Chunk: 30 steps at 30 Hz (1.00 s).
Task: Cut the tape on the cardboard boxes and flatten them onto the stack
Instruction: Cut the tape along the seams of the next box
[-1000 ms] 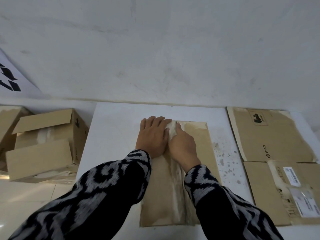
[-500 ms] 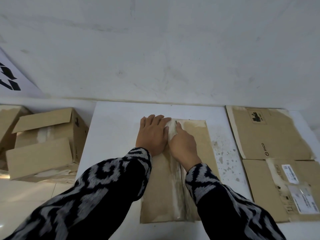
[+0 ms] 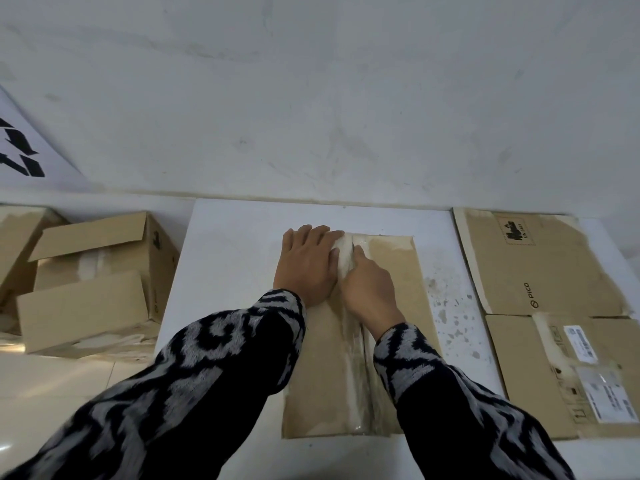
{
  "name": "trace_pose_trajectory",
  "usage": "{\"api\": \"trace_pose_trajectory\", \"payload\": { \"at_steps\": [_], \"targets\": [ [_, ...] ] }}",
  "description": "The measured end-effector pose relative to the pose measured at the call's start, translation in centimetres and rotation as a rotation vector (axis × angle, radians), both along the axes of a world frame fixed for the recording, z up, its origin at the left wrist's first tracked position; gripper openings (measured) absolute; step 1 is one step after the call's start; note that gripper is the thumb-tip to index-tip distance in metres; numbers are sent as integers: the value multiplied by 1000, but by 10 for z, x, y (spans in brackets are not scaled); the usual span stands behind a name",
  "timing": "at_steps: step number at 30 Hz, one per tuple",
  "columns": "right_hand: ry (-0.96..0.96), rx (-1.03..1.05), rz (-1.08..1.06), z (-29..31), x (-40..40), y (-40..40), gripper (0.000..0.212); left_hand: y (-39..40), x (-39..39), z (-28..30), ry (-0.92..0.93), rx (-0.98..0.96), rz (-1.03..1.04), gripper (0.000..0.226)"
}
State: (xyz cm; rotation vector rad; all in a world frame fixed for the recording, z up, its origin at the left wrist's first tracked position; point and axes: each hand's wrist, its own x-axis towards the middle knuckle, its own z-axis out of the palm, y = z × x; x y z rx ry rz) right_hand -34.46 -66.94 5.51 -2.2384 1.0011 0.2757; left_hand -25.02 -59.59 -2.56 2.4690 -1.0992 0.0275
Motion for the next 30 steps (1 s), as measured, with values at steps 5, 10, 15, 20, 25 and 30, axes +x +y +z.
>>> {"api": "trace_pose_trajectory", "payload": {
  "at_steps": [5, 10, 15, 20, 25, 30],
  "targets": [
    [63, -5, 47, 5, -5, 1, 66, 1, -1, 1, 6, -5, 0, 44],
    [49, 25, 62, 11, -14, 2, 63, 0, 0, 0, 24, -2, -1, 44],
    [-115, 262, -140, 7, -34, -7, 69, 0, 0, 0, 18, -8, 0, 47],
    [-165, 50, -46, 5, -49, -1, 54, 1, -1, 2, 15, -27, 0, 47],
    [-74, -103, 5, 3, -44, 5, 53, 1, -2, 1, 14, -32, -3, 44],
    [-2, -171, 53, 9, -44, 2, 52, 1, -1, 0, 7, -26, 2, 44]
  ]
}}
